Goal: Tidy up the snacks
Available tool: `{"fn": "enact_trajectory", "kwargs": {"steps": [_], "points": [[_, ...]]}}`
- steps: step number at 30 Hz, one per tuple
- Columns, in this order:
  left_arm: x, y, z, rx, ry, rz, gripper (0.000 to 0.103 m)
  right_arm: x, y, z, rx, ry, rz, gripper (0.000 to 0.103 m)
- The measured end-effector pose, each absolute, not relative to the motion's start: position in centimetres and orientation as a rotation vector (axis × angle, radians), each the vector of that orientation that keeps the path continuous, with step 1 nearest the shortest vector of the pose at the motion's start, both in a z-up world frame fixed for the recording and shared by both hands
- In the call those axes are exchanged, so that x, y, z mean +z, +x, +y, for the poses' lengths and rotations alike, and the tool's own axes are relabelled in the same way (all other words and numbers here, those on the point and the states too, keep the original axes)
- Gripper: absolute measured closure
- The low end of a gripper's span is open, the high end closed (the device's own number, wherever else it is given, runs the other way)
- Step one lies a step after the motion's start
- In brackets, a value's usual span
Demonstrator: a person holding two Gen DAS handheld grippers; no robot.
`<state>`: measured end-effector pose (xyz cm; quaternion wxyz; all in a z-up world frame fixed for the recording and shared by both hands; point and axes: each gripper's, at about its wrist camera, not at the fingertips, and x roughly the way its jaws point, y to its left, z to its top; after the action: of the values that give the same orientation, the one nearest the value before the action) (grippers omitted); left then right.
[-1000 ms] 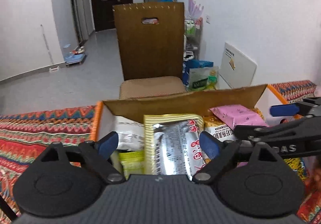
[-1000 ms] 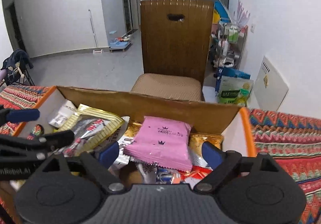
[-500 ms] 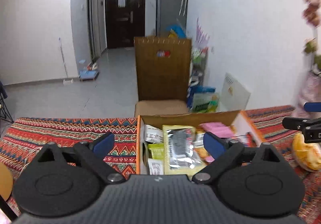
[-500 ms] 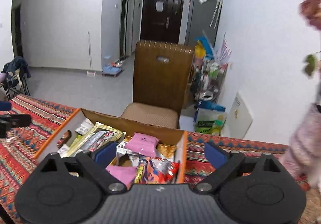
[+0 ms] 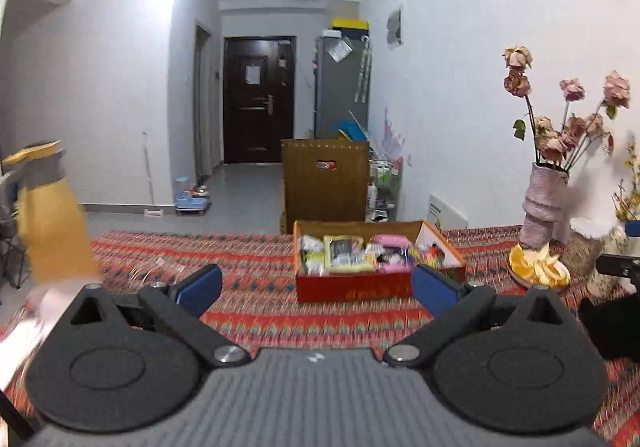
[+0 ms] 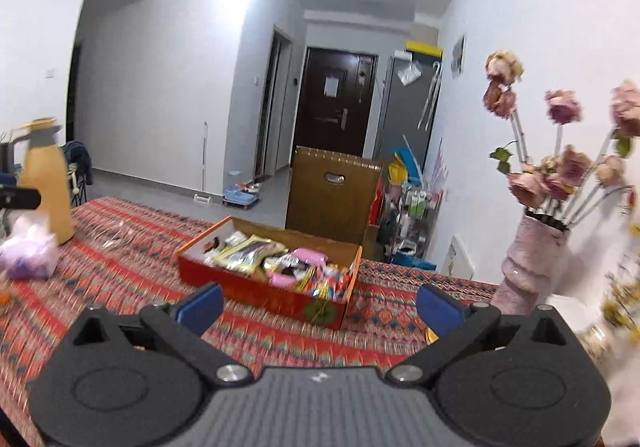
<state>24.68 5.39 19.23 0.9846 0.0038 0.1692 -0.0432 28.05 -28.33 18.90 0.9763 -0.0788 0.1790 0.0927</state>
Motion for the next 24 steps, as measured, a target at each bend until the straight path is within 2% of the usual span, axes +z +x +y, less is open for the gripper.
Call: {"fn": "enact_trajectory", "kwargs": {"steps": [11, 18, 24], "points": [[9.0, 8.4, 3.6, -0.05, -0.035, 0.38, 0.0, 9.1, 10.2, -26.8, 0.195, -0.101, 0.372, 0.0], [4.1, 3.3, 1.3, -0.042, -0.028, 0.362, 0.0, 3.0, 4.8, -24.1, 0.19, 0.01, 0.387, 0.0], [1.9, 3.9, 0.3, -0.052, 0.012, 0.366, 0.0, -0.1, 3.7, -21.6, 0.207, 0.023, 0.374, 0.0]]}}
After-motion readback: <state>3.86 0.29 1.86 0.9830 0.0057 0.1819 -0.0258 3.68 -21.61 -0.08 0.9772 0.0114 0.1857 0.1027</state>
